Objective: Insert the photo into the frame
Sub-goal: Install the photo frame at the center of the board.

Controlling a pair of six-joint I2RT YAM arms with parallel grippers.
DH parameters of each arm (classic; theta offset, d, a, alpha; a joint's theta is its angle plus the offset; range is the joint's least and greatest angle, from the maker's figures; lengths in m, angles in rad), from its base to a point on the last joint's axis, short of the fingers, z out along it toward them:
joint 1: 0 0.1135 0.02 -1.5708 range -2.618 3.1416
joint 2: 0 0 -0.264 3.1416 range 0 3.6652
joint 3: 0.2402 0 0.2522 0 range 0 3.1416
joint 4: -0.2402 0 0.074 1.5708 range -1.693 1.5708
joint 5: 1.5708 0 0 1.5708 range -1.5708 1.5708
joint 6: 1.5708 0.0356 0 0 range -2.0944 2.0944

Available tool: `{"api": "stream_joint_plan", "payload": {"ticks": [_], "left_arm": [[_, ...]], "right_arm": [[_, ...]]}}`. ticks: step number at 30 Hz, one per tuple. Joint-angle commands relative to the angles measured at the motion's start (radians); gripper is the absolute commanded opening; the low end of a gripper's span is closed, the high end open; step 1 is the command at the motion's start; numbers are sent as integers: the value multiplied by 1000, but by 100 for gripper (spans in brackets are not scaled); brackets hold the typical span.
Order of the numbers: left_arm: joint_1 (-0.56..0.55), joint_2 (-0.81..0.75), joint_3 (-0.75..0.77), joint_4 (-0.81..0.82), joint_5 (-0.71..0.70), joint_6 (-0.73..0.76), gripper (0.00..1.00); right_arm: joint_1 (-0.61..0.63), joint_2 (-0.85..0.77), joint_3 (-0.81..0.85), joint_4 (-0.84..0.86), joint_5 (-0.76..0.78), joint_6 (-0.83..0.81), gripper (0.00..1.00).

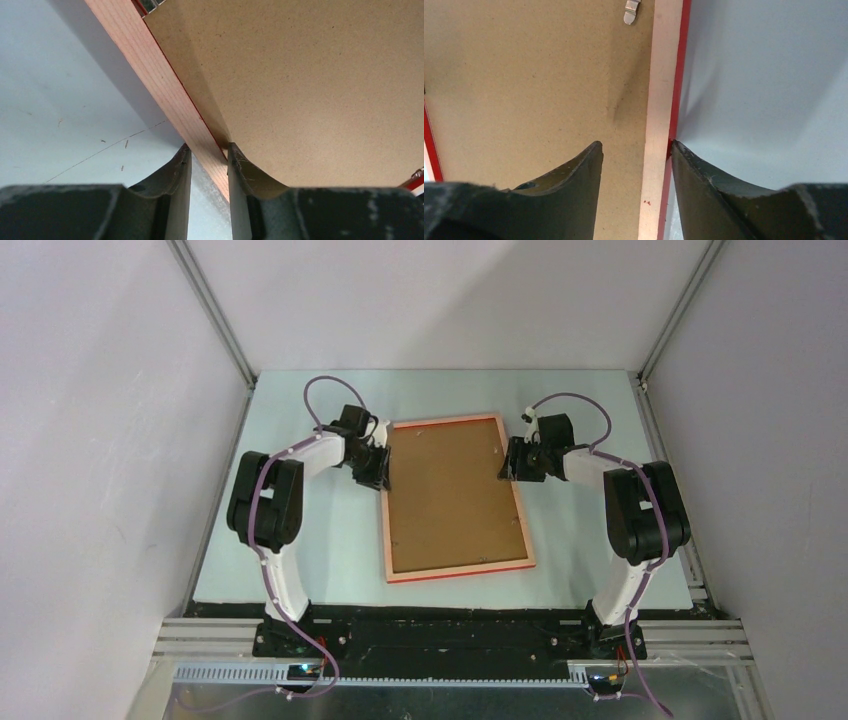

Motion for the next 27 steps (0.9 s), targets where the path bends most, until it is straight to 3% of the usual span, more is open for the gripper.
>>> {"api": "stream_joint_plan", "payload": {"ticks": [1,6,27], "left_arm": [[-24,0,-46,-29,132,49,8],[-26,-1,-78,-30,152,58,0],[-35,-42,-150,-28,195,92,0]], "right_arm": [[-1,-35,38,37,-11,13,58],[-1,-24,54,15,30,25,62],[23,54,148,-78,181,38,56]]}}
